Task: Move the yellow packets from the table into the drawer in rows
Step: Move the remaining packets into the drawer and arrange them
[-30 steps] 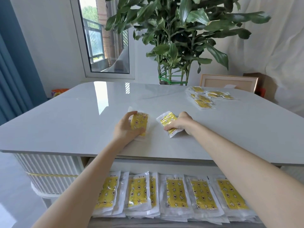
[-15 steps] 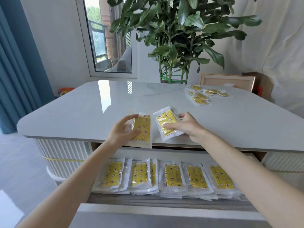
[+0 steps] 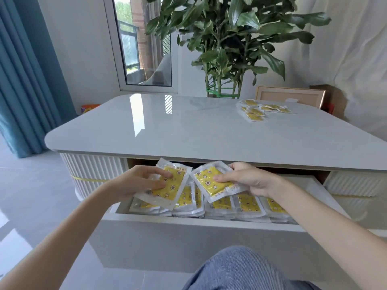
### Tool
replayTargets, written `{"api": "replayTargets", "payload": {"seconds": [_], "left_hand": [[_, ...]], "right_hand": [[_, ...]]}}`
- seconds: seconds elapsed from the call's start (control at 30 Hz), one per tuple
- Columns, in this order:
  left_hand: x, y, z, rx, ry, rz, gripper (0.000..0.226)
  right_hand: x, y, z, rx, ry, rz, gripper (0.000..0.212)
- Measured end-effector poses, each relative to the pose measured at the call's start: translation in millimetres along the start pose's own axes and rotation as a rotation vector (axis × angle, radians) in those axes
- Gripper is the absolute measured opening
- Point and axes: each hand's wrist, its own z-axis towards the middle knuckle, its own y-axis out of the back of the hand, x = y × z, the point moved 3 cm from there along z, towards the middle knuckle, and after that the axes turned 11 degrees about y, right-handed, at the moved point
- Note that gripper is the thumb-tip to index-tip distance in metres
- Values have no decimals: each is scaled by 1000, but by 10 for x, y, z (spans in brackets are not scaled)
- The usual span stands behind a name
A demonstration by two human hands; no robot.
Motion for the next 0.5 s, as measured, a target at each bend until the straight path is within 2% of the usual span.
{"api": "replayTargets", "payload": {"seconds": [0.1,0.23,0.33,0.43,0.5], "left_hand": [[106,39,43,19,121,36,22],[204,86,168,9,248,107,30],[262,113,291,-46,306,145,37],[321,158,424,-132,359,224,44],[365,196,520,-170,382,309,49]], "right_hand": [[-126,-67,49,28,-46,10,6],[-303,-142,203,20,-115,-3,33],[-392,-210,329,18,-145,-10,30],[-459,-293,465,15,-172,7,19],[-498,-355,554,-10,-194,32,23]]}}
